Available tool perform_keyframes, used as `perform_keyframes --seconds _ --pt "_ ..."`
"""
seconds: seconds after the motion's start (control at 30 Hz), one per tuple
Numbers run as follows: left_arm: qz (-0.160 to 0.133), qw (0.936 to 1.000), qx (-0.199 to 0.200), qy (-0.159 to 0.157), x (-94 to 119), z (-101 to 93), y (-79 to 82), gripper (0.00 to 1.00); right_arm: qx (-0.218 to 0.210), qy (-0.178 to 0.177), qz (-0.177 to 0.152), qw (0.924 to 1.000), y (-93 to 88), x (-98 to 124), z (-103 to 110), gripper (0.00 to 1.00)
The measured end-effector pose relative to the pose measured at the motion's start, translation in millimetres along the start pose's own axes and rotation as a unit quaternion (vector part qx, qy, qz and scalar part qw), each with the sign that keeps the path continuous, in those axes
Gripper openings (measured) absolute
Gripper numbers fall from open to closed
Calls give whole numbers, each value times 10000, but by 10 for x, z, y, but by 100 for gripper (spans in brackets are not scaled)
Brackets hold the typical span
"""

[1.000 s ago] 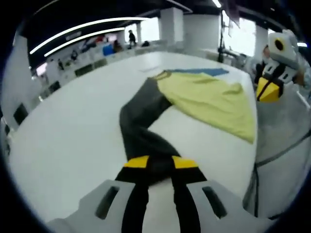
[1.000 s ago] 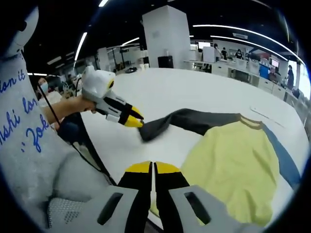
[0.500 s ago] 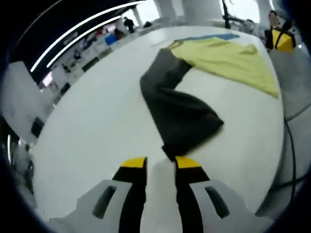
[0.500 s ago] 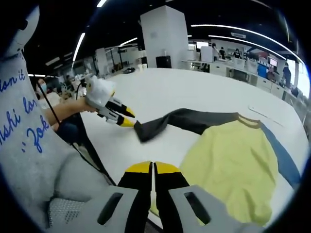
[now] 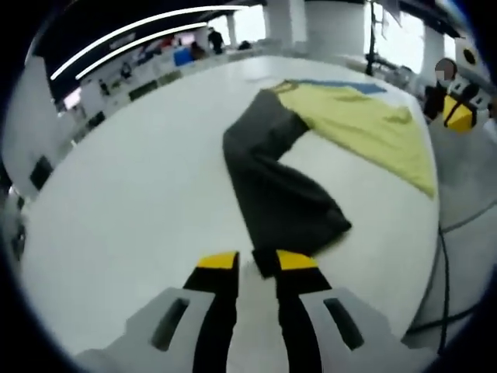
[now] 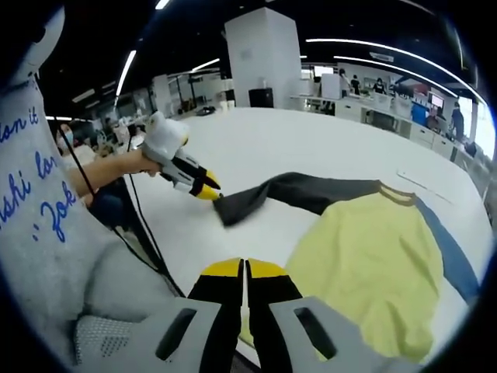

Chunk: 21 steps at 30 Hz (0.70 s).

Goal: Fold the garment on the visible template until the final outline fits inside the template.

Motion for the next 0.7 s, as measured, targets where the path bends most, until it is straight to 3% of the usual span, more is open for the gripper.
perform_keyframes --seconds 0.13,0.27,0.7 --pt "29 9991 274 -315 -8 -84 -19 13 1 -20 22 10000 -10 -4 -15 2" --pt "7 9987 403 -297 -13 -57 -25 11 2 -32 30 10000 -12 0 -26 1" --pt "-66 9998 -6 -182 38 -81 24 0 -14 -45 39 10000 -17 -14 -29 1"
Point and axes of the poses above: the point that each gripper's makers call its tool centre point, and the gripper's own axes: x roughly backward along the fingers, z roughly to its left, y roughly out of its top, the point moved 2 cm from there along x, roughly backward along the fingers, and after that the axes turned 12 degrees about y, right-handed, at the moved point
